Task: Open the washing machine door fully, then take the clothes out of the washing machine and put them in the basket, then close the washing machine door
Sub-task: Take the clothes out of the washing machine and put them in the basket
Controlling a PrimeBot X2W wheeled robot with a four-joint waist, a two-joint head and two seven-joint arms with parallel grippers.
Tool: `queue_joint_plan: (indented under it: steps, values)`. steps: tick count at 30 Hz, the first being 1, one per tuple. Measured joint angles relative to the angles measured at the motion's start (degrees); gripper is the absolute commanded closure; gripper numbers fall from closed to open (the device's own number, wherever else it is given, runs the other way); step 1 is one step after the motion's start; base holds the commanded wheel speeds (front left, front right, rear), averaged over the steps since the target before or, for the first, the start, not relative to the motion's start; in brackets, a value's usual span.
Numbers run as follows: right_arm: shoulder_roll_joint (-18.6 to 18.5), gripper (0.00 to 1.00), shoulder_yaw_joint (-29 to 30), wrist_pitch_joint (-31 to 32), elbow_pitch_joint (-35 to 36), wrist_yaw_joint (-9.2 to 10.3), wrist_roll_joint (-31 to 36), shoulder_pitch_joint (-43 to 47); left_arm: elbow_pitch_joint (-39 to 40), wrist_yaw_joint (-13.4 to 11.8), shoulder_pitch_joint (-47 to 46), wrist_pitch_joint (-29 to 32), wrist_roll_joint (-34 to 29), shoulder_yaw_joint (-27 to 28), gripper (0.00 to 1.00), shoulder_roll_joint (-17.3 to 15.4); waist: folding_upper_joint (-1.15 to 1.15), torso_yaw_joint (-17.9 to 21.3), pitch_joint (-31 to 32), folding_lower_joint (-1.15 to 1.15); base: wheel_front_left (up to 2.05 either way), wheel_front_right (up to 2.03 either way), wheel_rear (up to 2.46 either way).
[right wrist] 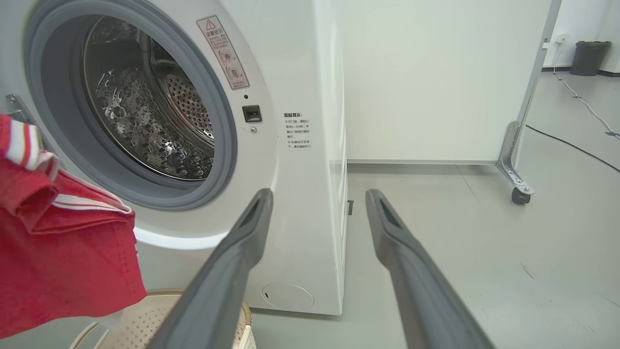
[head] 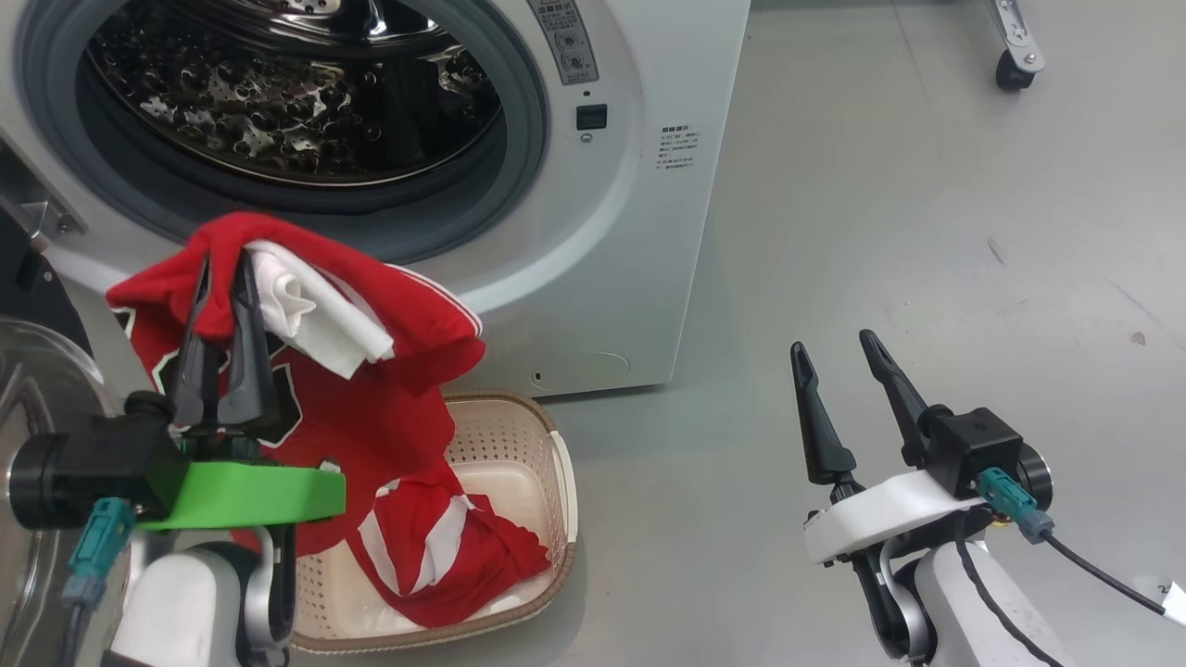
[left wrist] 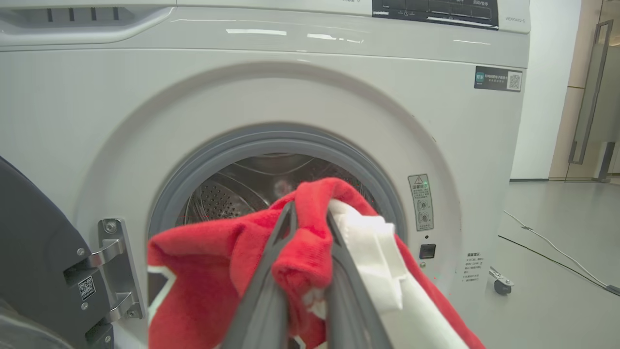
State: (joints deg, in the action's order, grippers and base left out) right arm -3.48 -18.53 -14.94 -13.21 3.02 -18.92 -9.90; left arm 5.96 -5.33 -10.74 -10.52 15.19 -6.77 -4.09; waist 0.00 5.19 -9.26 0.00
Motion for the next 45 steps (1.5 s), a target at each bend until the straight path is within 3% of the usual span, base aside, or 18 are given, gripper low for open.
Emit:
queue_joint_plan:
  steps: [10, 26, 45]
  values:
    - [0.04, 0.0, -0.07, 0.0, 1.38, -0.03, 0.49, 0.15, -2.77, -0.43, 5.06, 2.47, 1.56, -0.03, 1.0, 0.53, 0.0, 0.23, -1.85, 0.0, 0.0, 0.0, 0.0]
    - [0.14, 0.0, -0.89, 0.0, 3.65, -0.57, 0.91, -0.3, -11.8, -0.44, 5.49, 4.83, 4.01, -1.54, 1.0, 1.01, 0.0, 2.15, -8.25, 0.0, 0.0, 0.0, 0.0]
    - [0.25, 0.0, -3.2, 0.0, 7.24, -1.93, 0.75, -7.83, -25.87, -0.27, -7.0, 8.0, 4.24, -0.24, 1.0, -0.32, 0.0, 6.75, -22.41, 0.0, 0.0, 0.0, 0.0]
